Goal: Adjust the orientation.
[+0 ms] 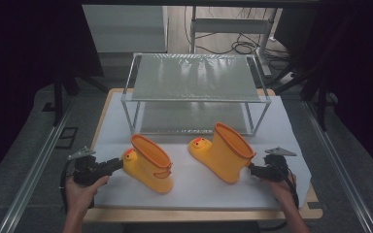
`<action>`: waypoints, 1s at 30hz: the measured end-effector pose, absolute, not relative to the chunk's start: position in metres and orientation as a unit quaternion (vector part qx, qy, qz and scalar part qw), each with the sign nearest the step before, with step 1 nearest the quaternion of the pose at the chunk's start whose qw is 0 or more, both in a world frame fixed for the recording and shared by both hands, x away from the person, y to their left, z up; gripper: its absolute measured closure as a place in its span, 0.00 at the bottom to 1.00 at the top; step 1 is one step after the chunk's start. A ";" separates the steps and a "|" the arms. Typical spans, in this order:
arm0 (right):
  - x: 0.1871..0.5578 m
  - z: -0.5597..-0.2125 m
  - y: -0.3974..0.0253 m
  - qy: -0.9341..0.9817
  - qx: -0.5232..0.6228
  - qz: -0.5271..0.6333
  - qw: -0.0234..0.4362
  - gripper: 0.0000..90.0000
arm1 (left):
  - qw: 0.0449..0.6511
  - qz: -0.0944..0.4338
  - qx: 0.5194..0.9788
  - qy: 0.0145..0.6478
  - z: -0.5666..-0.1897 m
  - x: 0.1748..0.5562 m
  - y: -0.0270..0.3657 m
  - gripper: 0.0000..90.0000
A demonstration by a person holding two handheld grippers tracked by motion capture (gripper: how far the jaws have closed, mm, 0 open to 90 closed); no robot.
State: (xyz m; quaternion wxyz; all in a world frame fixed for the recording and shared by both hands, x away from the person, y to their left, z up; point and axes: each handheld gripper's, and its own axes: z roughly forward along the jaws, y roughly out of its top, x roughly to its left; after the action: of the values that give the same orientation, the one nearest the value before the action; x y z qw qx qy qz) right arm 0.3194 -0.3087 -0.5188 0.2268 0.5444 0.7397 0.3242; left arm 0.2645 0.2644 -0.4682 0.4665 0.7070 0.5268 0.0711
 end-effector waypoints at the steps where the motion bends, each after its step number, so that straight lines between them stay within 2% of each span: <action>1: 0.318 -0.519 -0.310 0.740 0.542 0.327 0.226 0.22 | 0.466 0.073 0.707 0.527 -0.467 0.264 0.264 0.88; 4: 0.315 -0.519 -0.313 0.741 0.537 0.334 0.225 0.25 | 0.464 0.079 0.707 0.528 -0.465 0.262 0.264 0.94; 5: 0.313 -0.518 -0.317 0.741 0.534 0.344 0.217 0.25 | 0.461 0.083 0.708 0.529 -0.465 0.259 0.265 0.99; 10: 0.312 -0.515 -0.325 0.731 0.539 0.358 0.215 0.28 | 0.464 0.076 0.710 0.524 -0.466 0.245 0.263 1.00; 14: 0.315 -0.517 -0.326 0.730 0.545 0.354 0.212 0.28 | 0.461 0.067 0.728 0.504 -0.474 0.224 0.245 1.00; 17: 0.317 -0.518 -0.324 0.732 0.545 0.348 0.214 0.28 | 0.448 0.057 0.756 0.474 -0.481 0.211 0.220 1.00; 19: 0.317 -0.517 -0.324 0.732 0.545 0.349 0.214 0.28 | 0.425 0.054 0.788 0.442 -0.490 0.202 0.190 1.00; 20: 0.317 -0.517 -0.324 0.732 0.545 0.349 0.214 0.28 | 0.425 0.054 0.788 0.442 -0.490 0.202 0.190 1.00; 24: 0.318 -0.518 -0.324 0.729 0.549 0.347 0.214 0.29 | 0.416 0.057 0.809 0.411 -0.500 0.199 0.145 1.00; 30: 0.317 -0.519 -0.324 0.730 0.547 0.347 0.218 0.29 | 0.412 0.084 0.815 0.399 -0.503 0.203 0.117 1.00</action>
State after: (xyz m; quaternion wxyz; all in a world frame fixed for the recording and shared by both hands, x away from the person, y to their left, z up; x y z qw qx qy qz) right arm 0.3168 -0.3242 -0.5185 0.2179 0.5474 0.7296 0.3473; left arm 0.2031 0.1169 -0.5027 0.4119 0.8150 0.3989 0.0837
